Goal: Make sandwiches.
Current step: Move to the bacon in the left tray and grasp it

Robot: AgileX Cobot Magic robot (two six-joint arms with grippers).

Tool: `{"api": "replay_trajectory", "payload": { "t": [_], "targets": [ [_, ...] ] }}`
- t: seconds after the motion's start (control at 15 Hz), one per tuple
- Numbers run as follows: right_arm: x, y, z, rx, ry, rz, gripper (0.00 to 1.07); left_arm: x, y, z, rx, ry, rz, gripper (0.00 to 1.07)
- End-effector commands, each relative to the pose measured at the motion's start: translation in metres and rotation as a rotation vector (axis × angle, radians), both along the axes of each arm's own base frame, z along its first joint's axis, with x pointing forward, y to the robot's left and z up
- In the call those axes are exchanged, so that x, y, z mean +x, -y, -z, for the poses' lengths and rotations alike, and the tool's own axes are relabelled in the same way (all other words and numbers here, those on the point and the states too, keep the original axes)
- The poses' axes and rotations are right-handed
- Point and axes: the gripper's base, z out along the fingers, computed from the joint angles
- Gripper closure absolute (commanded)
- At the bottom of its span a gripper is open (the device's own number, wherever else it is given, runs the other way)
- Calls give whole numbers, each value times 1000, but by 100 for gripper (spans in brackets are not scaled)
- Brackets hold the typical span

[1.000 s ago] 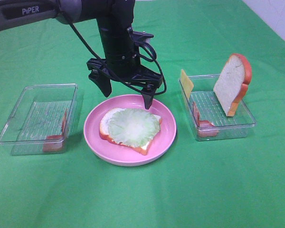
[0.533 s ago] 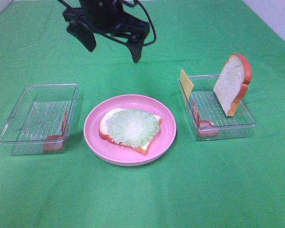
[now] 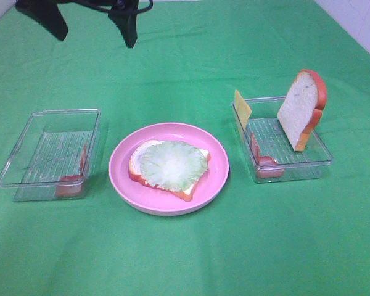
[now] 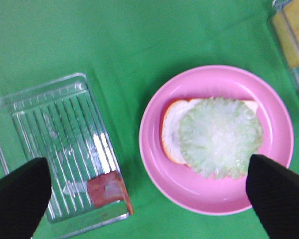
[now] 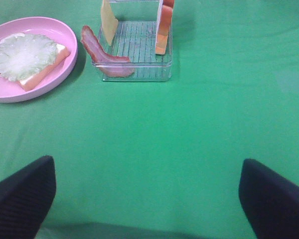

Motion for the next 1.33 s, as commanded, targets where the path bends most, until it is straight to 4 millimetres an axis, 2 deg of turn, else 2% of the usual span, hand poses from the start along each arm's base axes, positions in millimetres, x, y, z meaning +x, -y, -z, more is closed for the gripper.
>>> {"api": "replay_trajectory", "payload": {
  "t": [0.07, 0.27, 0.53, 1.0, 1.33],
  "targets": [
    [-3, 0, 1, -2, 37, 6, 12, -19, -12, 24, 85, -169, -60, 6],
    [-3, 0, 1, -2, 37, 6, 12, -31, -20, 54, 130, -269, -179, 6],
    [-3, 0, 1, -2, 37, 6, 12, -29, -20, 55, 89, -262, -321, 6],
    [-3, 0, 1, -2, 37, 6, 12, -22, -10, 80, 74, -333, -299, 6],
    [-3, 0, 1, -2, 37, 6, 12, -13, -7, 120, 163, -416, -279, 6]
  ]
}}
